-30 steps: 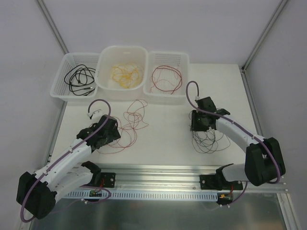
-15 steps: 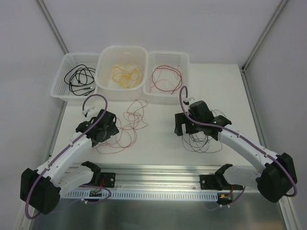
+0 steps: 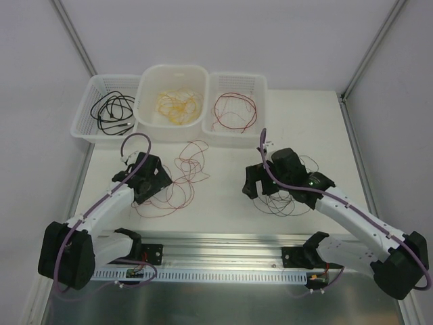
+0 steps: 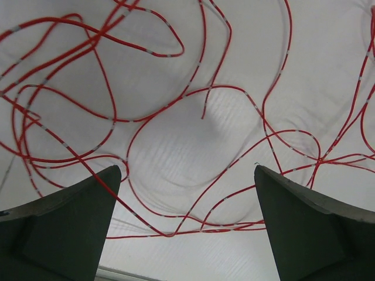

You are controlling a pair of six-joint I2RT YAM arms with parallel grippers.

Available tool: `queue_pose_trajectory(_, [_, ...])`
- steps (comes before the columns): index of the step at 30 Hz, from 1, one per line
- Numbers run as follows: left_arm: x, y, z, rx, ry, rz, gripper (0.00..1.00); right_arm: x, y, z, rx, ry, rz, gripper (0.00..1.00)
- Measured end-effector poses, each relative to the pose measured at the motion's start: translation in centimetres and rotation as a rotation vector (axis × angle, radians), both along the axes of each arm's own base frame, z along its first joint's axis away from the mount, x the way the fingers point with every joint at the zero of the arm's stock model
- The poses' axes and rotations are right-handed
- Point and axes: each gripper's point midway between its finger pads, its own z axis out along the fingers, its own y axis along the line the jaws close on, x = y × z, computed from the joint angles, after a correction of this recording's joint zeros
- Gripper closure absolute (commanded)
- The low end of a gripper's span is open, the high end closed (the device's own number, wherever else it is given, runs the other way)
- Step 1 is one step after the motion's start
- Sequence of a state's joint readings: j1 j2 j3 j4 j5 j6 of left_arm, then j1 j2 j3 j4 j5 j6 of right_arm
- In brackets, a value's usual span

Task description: Untangle the cables

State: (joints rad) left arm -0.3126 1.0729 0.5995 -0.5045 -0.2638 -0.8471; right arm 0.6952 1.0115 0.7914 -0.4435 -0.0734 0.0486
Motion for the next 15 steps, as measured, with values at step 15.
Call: queue_pose_trajectory(15, [2.9,-6.4,-2.1,-0.230,-0.005,-0.181,0.01,0.9,5.1,-3.6,0.034,0.099,0.095,0.01])
